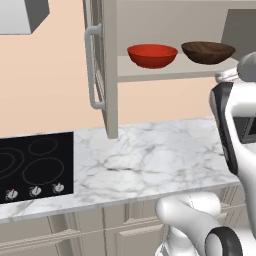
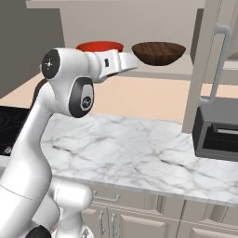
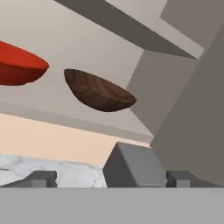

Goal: Move the bowls from the cabinet to the plates on the dining table.

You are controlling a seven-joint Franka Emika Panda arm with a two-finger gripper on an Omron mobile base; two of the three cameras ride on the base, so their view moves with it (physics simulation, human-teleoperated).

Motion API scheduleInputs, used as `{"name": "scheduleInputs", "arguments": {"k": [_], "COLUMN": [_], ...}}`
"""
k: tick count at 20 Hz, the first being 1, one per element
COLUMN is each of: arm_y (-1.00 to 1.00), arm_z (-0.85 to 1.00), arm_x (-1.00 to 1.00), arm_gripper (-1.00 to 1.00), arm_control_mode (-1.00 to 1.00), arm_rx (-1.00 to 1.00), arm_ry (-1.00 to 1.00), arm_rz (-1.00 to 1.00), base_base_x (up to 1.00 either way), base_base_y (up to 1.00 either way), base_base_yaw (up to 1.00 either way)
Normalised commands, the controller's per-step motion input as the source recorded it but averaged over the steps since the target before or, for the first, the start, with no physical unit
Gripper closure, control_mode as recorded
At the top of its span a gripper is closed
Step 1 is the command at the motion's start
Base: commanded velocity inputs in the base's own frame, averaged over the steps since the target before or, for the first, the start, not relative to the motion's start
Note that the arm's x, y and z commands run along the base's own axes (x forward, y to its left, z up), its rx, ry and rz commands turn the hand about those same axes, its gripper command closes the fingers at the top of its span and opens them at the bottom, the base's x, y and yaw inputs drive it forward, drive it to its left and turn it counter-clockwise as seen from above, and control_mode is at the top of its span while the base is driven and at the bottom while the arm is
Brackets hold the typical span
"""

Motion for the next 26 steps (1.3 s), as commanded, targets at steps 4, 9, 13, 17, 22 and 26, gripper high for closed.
{"name": "scheduleInputs", "arguments": {"k": [4,9,13,17,22,26], "arm_y": [0.37,0.08,0.14,0.28,0.22,0.2], "arm_z": [0.0,0.0,0.0,0.01,0.18,0.08], "arm_x": [-0.05,-0.27,-0.2,-0.01,-0.27,-0.64], "arm_gripper": [-1.0,-1.0,-1.0,-1.0,-1.0,-1.0], "arm_control_mode": [-1.0,-1.0,-1.0,-1.0,-1.0,-1.0], "arm_rx": [0.28,0.33,0.21,0.15,0.12,0.12], "arm_ry": [-0.05,0.0,0.14,0.3,0.12,0.06], "arm_rz": [0.21,0.19,0.14,0.17,0.05,0.0], "base_base_x": [0.0,0.0,0.0,0.0,0.0,0.0], "base_base_y": [0.0,0.0,0.0,0.0,0.0,0.0], "base_base_yaw": [0.0,0.0,0.0,0.0,0.0,0.0]}}
